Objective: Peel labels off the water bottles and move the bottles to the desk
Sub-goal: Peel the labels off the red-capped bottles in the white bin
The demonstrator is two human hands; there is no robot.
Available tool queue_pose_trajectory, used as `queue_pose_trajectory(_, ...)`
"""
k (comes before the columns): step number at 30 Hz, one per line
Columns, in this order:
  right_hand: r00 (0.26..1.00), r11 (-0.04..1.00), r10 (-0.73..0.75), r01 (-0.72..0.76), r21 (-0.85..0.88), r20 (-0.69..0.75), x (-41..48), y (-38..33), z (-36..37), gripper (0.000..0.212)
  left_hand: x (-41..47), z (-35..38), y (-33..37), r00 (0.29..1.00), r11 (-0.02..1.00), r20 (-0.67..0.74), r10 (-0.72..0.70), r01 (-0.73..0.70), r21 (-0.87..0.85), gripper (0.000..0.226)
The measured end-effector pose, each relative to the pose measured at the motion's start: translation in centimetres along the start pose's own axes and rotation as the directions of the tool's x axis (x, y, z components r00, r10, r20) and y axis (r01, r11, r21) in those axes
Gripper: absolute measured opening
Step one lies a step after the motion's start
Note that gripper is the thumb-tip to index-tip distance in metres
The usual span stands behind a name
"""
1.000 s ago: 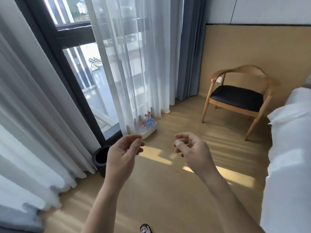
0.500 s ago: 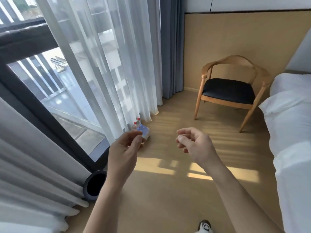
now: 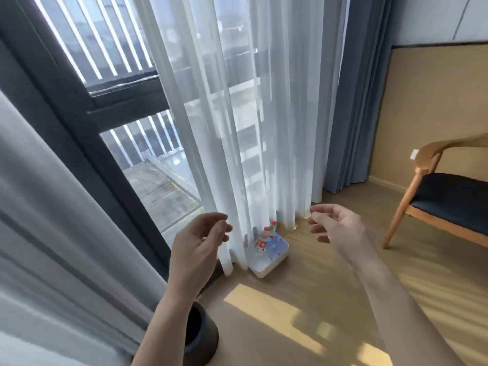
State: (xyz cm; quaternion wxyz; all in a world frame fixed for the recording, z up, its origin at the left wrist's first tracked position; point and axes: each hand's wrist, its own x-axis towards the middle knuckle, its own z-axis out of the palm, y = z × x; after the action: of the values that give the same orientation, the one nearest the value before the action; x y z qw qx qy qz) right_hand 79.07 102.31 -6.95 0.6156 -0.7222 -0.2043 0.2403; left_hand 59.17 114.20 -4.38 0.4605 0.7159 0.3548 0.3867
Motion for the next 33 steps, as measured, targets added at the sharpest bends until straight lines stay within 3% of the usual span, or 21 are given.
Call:
queue_pose_trajectory(12, 0.971, 0.998, 0.056, -0.046, -0.047, 0.234, 14.9, 1.0, -2.8, 0.013, 9.3, 11.9, -0.5, 0.984, 0.986, -0.082, -0.161, 0.163, 0.025, 0.014)
queue_pose_trajectory(22, 0.956, 0.983, 0.179, -0.166, -0.073, 0.23, 24.3, 4.3, -2.2, 0.016, 17.6, 19.4, -5.1, 0.968, 0.967, 0.024, -0.251, 0.252, -0.047, 0.016)
queue_pose_trajectory(27, 0.975, 0.98, 0.144, -0.118, -0.159, 0.167, 30.9, 5.1, -1.1, 0.019, 25.7, 24.1, -8.8, 0.93, 0.912, 0.083, -0.359, 0.369, -0.182, 0.02)
queue_pose_trajectory(33, 0.942, 0.964, 0.254, -0.228, -0.137, 0.221, 37.9, 6.0, 3.4, 0.018, 34.1, 26.6, -12.1, 0.906, 0.888, 0.09, -0.413, 0.423, -0.178, 0.016)
